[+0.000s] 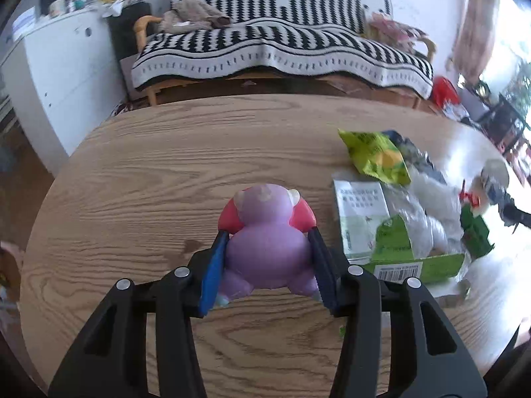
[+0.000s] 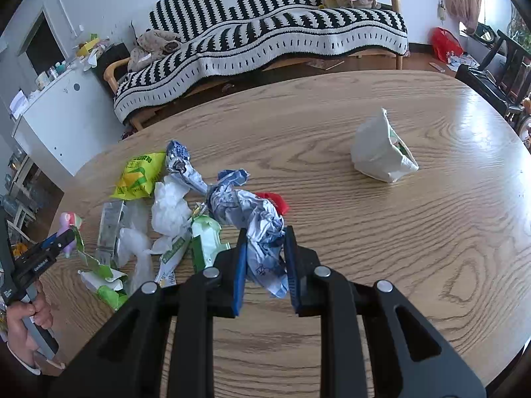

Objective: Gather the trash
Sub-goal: 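Grasp the pink plush toy with the left tool while the right tool grasps crumpled foil, then carry the plush toy and crumpled foil over the black bin with both tools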

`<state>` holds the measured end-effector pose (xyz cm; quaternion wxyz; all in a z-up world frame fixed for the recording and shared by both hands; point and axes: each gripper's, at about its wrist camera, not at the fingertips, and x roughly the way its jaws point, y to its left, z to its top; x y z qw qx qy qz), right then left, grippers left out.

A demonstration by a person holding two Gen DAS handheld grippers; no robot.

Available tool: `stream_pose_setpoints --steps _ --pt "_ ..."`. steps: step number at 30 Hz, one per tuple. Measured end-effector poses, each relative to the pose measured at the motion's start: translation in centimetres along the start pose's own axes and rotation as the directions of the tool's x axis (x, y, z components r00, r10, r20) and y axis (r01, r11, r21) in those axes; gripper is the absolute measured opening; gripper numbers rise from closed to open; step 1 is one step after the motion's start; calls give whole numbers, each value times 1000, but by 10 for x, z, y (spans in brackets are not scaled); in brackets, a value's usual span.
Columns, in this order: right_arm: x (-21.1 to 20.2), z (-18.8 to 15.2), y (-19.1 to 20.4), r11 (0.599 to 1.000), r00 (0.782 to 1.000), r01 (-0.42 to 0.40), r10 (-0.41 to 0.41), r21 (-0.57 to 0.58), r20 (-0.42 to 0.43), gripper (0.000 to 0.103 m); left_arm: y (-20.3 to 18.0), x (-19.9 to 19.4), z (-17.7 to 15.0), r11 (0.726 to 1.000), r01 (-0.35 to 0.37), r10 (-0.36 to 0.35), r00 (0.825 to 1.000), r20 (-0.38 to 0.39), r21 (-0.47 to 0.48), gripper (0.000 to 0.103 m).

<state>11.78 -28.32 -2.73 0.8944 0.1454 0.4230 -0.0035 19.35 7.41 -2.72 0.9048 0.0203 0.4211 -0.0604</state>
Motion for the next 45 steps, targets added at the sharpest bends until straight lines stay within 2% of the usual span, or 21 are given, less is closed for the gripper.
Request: stream_pose_setpoints --steps 4,16,25,32,34,37,39,42,43,45 --pt "1 1 3 1000 1000 -10 10 -3 -4 22 6 -3 3 1000 -7 7 1000 6 -25 47" --pt "-5 1 5 1000 1000 0 0 -2 17 22 1 -5 3 1000 -19 20 1000 10 -18 47" --pt "-25 -1 -12 999 998 15 -17 31 61 22 -30 -24 12 1000 8 -6 998 63 -20 47" --pt "-71 -1 -65 990 990 22 -41 138 135 22 -115 -39 16 990 122 -127 989 80 67 47" --pt "-87 -5 -83 987 986 44 -67 153 153 22 -148 -42 15 983 150 -158 985 69 110 47" --pt "-119 -18 -123 978 978 87 -120 191 170 22 -213 -50 9 957 209 -222 974 48 201 47" --pt "-144 -31 -157 966 969 128 -170 224 180 22 -262 -57 2 930 275 -288 957 22 244 47" --pt "-177 -54 -202 945 954 183 -237 273 182 22 -342 -72 -11 875 388 -396 918 -33 288 47" --pt "-192 -65 -221 933 946 206 -267 296 183 22 -369 -78 -17 853 421 -427 903 -51 309 47" --pt "-223 -90 -259 903 924 253 -332 347 188 22 -414 -89 -31 820 457 -462 884 -73 346 47"
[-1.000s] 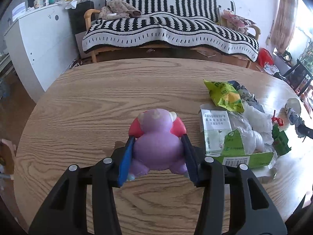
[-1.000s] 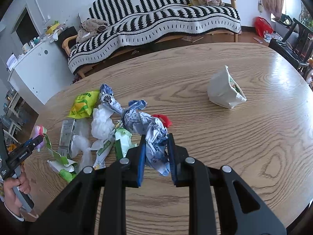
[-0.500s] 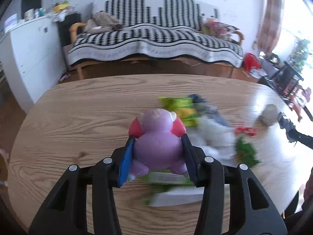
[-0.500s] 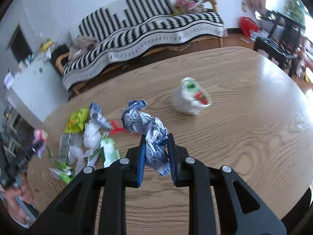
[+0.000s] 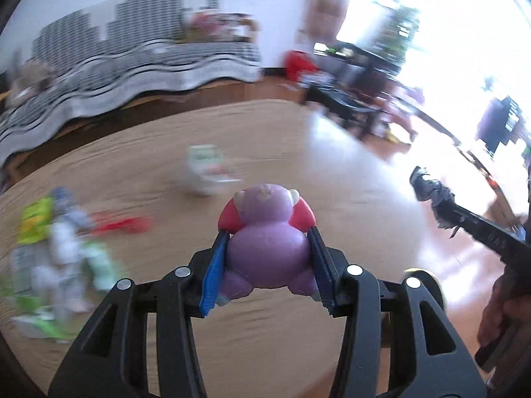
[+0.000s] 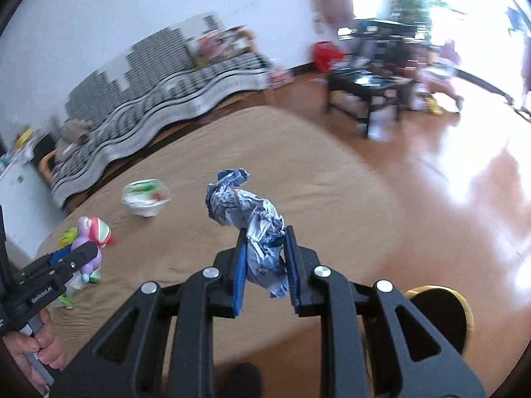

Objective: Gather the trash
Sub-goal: 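Carry the plush toy and crumpled foil over the black bin with both tools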

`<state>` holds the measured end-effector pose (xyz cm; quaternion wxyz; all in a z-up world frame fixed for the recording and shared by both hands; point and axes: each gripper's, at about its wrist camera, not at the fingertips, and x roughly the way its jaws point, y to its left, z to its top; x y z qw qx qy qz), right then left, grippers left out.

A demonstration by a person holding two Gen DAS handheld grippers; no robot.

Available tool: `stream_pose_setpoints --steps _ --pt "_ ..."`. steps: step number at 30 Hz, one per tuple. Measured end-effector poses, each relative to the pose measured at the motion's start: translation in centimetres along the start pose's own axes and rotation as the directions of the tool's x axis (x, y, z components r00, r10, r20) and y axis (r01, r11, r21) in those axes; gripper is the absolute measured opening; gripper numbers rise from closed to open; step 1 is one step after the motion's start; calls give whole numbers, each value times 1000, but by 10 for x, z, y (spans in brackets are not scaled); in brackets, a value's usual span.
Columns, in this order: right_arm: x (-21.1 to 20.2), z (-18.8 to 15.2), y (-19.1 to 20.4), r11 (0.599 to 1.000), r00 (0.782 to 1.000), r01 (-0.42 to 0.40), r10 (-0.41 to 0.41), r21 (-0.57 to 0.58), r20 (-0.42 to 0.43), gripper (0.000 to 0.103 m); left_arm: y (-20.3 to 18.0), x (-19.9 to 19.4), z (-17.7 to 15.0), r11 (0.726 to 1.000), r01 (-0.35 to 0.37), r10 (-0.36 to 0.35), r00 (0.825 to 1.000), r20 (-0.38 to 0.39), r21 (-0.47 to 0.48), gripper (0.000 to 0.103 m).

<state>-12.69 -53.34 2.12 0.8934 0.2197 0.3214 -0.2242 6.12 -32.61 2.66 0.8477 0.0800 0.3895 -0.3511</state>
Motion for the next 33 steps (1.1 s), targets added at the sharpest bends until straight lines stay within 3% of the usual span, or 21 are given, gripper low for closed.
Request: stream_pose_setpoints --steps 5,10,12,16,18,21,24,28,33 --pt "-39 -21 -105 986 993 115 -118 119 23 22 -130 38 -12 983 157 -148 985 -90 94 47" --pt "-59 -59 -190 951 978 207 -209 230 -14 22 -233 74 -46 954 238 -203 961 -188 185 47" --pt "-60 -75 -213 938 972 232 -230 257 -38 22 -262 91 -69 937 304 -255 932 -256 173 47" --pt "-55 -110 -247 916 965 262 -246 305 -90 22 -282 119 -112 929 314 -237 912 -335 197 47" --pt "-48 -130 -255 906 962 273 -245 324 -125 22 -286 129 -135 925 329 -230 885 -406 193 47" --pt "-35 -167 -264 891 956 281 -226 357 -189 22 -287 133 -143 909 342 -222 881 -417 238 47" --pt "-30 -195 -265 883 947 296 -221 363 -233 22 -285 141 -145 913 340 -220 876 -429 227 47" --pt "-25 -208 -265 884 938 310 -225 351 -263 22 -289 151 -146 911 332 -200 875 -440 246 47" --pt "-19 -199 -263 883 940 307 -224 355 -257 22 -290 159 -143 908 335 -198 873 -446 251 47"
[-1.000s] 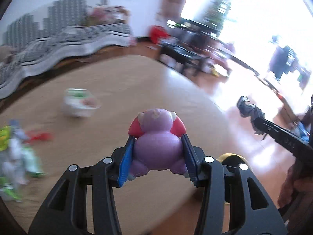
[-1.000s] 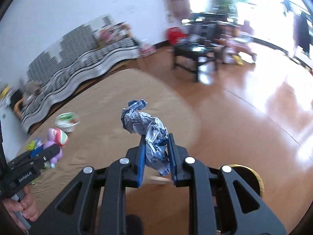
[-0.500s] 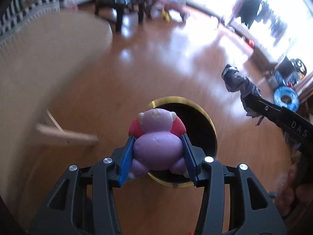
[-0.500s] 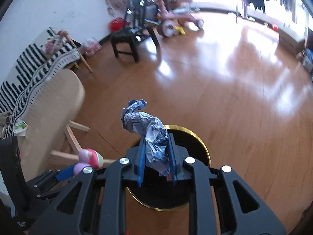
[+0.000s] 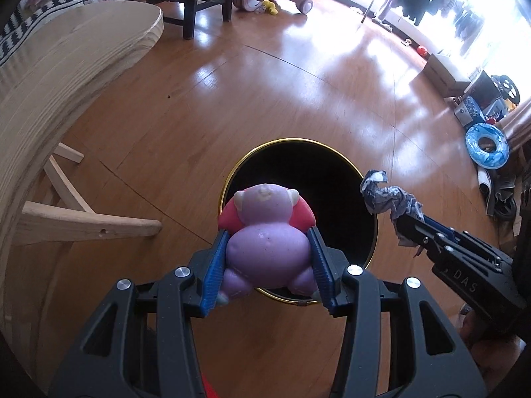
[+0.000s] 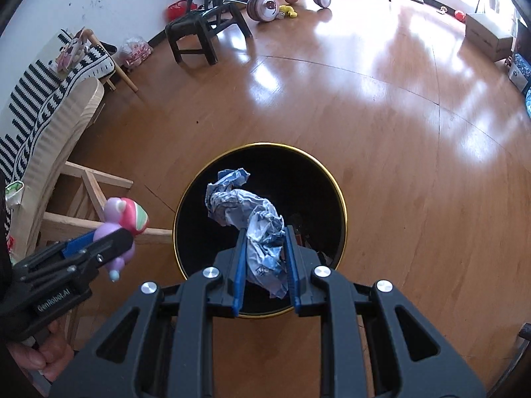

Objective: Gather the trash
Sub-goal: 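Carry the plush toy and crumpled foil over the black bin with both tools, then open both tools over the bin and return to the table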

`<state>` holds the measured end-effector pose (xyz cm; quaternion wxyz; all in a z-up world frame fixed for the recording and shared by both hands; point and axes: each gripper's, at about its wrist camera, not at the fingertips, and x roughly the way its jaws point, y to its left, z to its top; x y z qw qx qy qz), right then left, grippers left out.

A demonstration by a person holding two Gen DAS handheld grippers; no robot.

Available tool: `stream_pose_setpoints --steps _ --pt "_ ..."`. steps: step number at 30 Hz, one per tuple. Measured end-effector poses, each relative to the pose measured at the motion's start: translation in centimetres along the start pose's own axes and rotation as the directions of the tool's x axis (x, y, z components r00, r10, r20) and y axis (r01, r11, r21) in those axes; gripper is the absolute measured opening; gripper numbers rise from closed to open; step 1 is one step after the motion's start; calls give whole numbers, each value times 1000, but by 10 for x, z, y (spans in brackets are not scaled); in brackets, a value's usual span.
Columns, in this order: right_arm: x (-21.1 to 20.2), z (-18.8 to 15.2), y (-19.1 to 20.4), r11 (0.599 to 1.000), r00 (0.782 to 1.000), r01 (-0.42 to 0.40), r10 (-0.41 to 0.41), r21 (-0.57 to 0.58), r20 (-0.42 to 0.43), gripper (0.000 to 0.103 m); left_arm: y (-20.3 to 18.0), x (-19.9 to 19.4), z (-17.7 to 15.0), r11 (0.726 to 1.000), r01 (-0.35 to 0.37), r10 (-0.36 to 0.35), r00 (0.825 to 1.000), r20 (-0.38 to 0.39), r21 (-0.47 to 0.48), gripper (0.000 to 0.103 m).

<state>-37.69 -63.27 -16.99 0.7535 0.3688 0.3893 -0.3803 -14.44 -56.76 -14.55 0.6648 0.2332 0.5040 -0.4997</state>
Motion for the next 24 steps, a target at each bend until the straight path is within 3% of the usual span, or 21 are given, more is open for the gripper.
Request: stream_pose_setpoints --steps 24 --pt "-6 14 0 1000 1000 -12 12 16 25 22 -11 -2 9 999 -2 1 1000 21 49 49"
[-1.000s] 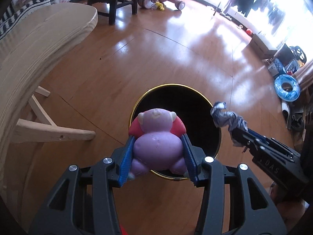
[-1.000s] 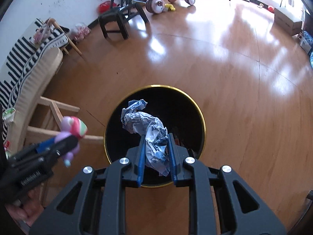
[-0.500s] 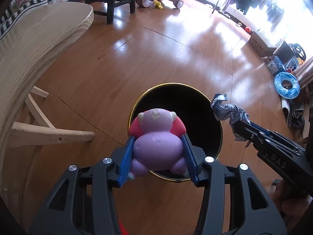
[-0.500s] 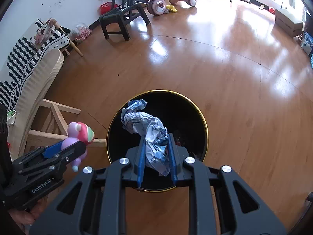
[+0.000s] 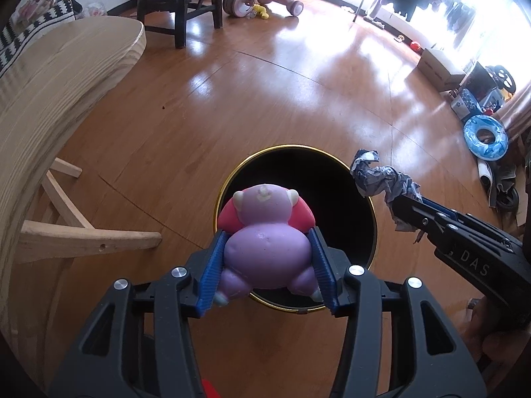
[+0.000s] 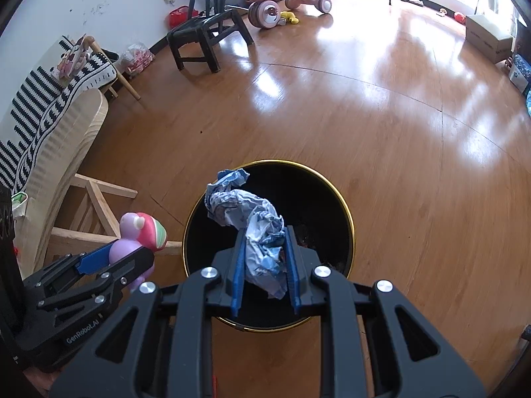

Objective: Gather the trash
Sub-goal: 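Open both tools over the bin and return to the table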

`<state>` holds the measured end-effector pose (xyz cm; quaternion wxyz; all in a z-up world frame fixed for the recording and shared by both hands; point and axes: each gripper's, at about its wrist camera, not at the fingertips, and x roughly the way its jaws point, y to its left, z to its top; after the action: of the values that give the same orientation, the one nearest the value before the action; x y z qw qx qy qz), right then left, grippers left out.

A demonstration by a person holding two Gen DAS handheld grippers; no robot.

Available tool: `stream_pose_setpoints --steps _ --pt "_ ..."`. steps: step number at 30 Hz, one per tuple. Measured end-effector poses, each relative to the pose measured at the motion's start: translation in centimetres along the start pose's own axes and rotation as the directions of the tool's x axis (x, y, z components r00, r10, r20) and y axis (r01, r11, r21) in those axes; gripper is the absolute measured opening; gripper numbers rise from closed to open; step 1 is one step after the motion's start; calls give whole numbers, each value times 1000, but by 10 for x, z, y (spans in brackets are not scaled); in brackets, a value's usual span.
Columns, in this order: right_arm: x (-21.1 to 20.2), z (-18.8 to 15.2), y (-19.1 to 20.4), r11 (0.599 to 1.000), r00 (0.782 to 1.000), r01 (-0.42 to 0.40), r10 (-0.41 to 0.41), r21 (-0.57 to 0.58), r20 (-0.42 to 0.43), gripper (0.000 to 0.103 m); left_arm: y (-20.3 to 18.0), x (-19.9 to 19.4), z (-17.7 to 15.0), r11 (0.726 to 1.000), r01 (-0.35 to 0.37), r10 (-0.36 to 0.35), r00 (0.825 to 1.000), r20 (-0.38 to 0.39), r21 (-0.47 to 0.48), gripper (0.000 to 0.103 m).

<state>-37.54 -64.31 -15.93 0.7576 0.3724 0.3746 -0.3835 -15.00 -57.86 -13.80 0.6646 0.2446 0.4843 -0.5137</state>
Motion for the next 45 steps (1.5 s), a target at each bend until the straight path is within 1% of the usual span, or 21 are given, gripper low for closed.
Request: stream_pose_setpoints --steps 1,2,3,4,5,12,15,17,20,23,27,30,31,33,36,38,39,40,41,43,45 --pt "0 0 -1 1000 1000 -7 7 8 0 26 0 0 0 1000 2 -2 1000 0 0 54" --pt "0 1 -3 1000 1000 -6 6 16 0 37 -1 0 0 1000 4 -4 1000 2 0 64" --pt "-1 2 -5 1000 1000 -2 2 26 5 45 -1 -1 1 1000 8 -8 1000 10 -1 68" --pt "-4 3 -8 999 1000 0 0 36 20 60 -1 -2 0 1000 10 -10 1000 19 0 73" --pt "-7 2 -10 999 999 1 -2 41 32 65 -2 -4 0 1000 13 -13 1000 29 5 74" --pt "-8 0 -17 998 1000 -5 4 58 20 65 -5 -3 0 1000 9 -9 1000 23 18 76" --pt "-9 0 -16 998 1000 -2 1 56 15 66 -6 -4 0 1000 2 -2 1000 29 19 79" --pt "-10 1 -15 998 1000 -6 6 57 14 69 -6 -6 0 1000 -4 4 999 33 15 86" --pt "-16 4 -12 999 1000 -8 6 54 26 77 -2 -15 0 999 -40 39 998 46 8 90" --pt "-30 13 -4 999 998 -6 3 42 61 83 8 -37 3 997 -69 71 995 73 -29 92" --pt "-48 24 21 1000 995 -27 27 -2 98 84 39 -91 9 989 -120 134 977 165 -91 92" --pt "-61 32 65 995 990 -61 70 -77 119 84 83 -145 7 974 -133 175 956 237 -183 92" --pt "-64 34 81 992 989 -73 85 -104 123 84 106 -168 2 963 -144 201 948 248 -228 92" --pt "-68 34 129 978 984 -110 133 -178 121 84 135 -200 -8 947 -171 246 931 271 -273 92" --pt "-72 31 193 948 974 -169 202 -269 99 84 191 -254 -40 905 -253 355 891 284 -341 93" --pt "-74 20 257 907 962 -226 266 -356 67 84 227 -282 -69 871 -310 426 864 270 -381 93" --pt "-76 16 275 893 957 -243 284 -379 56 84 242 -295 -83 851 -337 459 850 258 -402 93" --pt "-78 7 307 867 949 -274 315 -417 31 84 264 -310 -105 822 -372 502 831 240 -431 93" --pt "-79 -3 339 836 939 -306 345 -455 3 84 277 -320 -120 803 -394 529 817 229 -448 93" --pt "-82 -24 391 784 923 -348 383 -513 -41 84 313 -344 -159 740 -464 608 772 188 -487 93" --pt "-85 -44 440 729 907 -383 412 -567 -83 84 336 -362 -192 696 -508 653 742 153 -507 93"
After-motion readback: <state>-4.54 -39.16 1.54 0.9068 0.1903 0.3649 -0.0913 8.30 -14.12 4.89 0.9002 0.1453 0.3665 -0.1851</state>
